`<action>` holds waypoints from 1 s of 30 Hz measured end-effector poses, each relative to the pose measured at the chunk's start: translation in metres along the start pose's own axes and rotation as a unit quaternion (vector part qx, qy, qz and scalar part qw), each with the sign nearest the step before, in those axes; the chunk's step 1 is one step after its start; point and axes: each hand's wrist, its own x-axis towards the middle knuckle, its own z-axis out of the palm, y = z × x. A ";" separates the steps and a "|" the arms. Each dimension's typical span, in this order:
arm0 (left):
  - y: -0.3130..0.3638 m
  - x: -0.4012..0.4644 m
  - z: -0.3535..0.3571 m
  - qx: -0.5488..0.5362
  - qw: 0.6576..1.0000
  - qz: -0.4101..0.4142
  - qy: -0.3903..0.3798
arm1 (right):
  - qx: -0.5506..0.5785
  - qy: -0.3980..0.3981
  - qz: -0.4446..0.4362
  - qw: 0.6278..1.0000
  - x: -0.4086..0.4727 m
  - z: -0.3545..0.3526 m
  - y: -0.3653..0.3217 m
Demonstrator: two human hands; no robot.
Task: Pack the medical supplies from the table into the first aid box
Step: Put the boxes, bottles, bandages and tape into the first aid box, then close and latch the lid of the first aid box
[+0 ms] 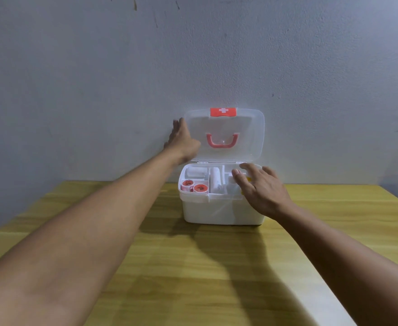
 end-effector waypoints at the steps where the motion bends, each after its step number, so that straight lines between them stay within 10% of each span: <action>1: -0.001 0.007 -0.001 -0.032 0.999 -0.005 -0.001 | 0.018 -0.011 -0.002 1.000 0.001 -0.003 0.000; 12: -0.004 -0.031 -0.015 -0.073 0.989 0.077 0.104 | -0.121 0.245 -0.101 0.956 0.045 -0.061 -0.037; 22: -0.021 -0.065 -0.021 -0.020 0.992 0.098 0.082 | -0.128 0.189 -0.181 0.957 0.017 -0.059 -0.049; 30: -0.018 -0.096 -0.017 0.028 0.990 0.134 -0.020 | -0.160 -0.016 -0.182 0.970 -0.036 -0.052 -0.035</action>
